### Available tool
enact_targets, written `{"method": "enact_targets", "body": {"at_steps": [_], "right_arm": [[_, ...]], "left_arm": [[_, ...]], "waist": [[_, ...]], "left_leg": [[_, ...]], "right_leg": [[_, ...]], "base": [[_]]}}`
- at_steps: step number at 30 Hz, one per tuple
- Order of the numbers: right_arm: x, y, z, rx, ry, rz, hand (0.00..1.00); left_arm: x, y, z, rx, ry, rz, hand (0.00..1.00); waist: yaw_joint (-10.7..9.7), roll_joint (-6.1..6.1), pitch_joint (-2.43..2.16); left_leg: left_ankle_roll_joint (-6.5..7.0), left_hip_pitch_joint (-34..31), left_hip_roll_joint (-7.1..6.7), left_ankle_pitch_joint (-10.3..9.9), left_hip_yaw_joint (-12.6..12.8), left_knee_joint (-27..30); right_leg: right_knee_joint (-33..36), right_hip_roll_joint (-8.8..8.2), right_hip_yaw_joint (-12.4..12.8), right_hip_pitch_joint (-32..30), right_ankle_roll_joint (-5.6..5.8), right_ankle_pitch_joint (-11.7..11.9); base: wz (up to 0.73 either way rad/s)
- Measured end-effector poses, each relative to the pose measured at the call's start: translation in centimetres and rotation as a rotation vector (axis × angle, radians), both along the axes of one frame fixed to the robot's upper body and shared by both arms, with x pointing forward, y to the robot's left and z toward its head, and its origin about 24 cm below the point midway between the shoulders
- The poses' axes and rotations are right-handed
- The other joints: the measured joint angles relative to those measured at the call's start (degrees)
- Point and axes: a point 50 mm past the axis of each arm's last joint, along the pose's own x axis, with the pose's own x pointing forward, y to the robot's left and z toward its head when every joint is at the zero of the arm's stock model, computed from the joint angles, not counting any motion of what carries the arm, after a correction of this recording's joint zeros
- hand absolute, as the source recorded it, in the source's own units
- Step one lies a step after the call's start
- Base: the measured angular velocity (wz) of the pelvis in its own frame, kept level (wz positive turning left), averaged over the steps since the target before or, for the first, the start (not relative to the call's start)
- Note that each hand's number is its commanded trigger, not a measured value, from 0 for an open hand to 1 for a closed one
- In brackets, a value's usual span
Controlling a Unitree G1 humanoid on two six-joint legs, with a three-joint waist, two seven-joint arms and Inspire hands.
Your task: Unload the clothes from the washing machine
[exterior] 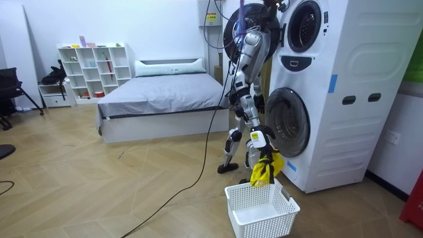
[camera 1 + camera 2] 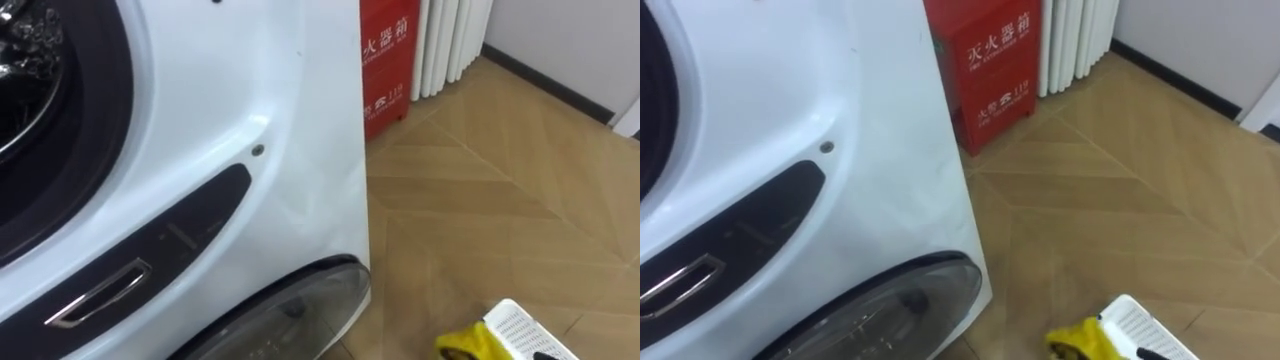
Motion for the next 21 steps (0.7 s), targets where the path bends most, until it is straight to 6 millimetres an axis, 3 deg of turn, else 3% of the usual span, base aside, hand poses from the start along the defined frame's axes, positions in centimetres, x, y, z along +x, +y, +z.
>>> {"method": "enact_targets", "body": {"at_steps": [7,10,14,15,18,19,21], "right_arm": [[-0.3,-0.1,-0.1,-0.011,0.006,-0.004,0.0],[-0.7,-0.2,-0.1,-0.018,0.003,-0.009,0.0],[-1.1,-0.2,-0.1,-0.005,-0.021,-0.033,0.0],[-1.1,-0.1,-0.2,-0.003,-0.019,-0.028,0.0],[-2.1,0.5,-0.9,0.016,0.016,-0.01,0.0],[-2.8,0.6,-1.3,0.025,0.034,-0.016,0.0],[-4.1,0.6,-1.8,0.031,0.07,-0.025,0.0]], "left_arm": [[-0.1,0.0,0.0,-0.002,0.003,0.0,0.0],[-0.1,0.1,0.0,0.0,-0.004,0.001,0.0],[-0.5,0.0,0.0,-0.005,-0.015,0.002,0.0],[-0.7,0.0,0.0,-0.009,-0.024,0.009,0.0],[-1.1,0.4,0.3,-0.006,-0.047,0.026,0.0],[-1.3,0.5,0.2,-0.003,-0.044,0.035,0.0],[-1.6,0.6,0.2,-0.002,-0.044,0.041,0.0]], "waist": [[0.1,-0.1,0.07],[0.1,-0.7,0.5],[1.4,-1.31,0.62],[1.6,-1.64,0.72],[2.2,-2.82,0.46],[2.7,-3.73,0.7],[3.4,-4.12,0.44]], "left_leg": [[0.12,0.0,0.03,0.6,-0.8,0.0],[0.11,0.8,0.03,1.0,-2.0,-0.1],[-0.08,1.7,0.27,1.1,-2.7,-0.1],[-0.25,2.1,0.6,1.2,-3.2,-0.1],[-0.65,3.6,1.12,1.5,-4.0,0.0],[-0.75,4.6,1.34,1.7,-5.3,-0.2],[-1.08,6.2,1.9,2.0,-6.6,-1.0]], "right_leg": [[0.0,-1.0,-1.7,0.6,-0.21,-0.2],[-0.1,-1.69,-3.1,1.9,-0.4,-0.6],[-0.5,-1.76,-4.0,3.4,-0.04,-1.1],[-1.3,-1.86,-4.8,4.4,0.03,-1.3],[-1.4,-2.35,-6.8,6.9,-0.31,-1.9],[-2.0,-2.72,-8.1,8.6,-0.52,-2.1],[-3.8,-2.8,-9.9,11.5,-0.7,-2.1]], "base": [[0.14],[0.26],[0.14],[0.32],[0.39],[0.43],[0.52]]}}
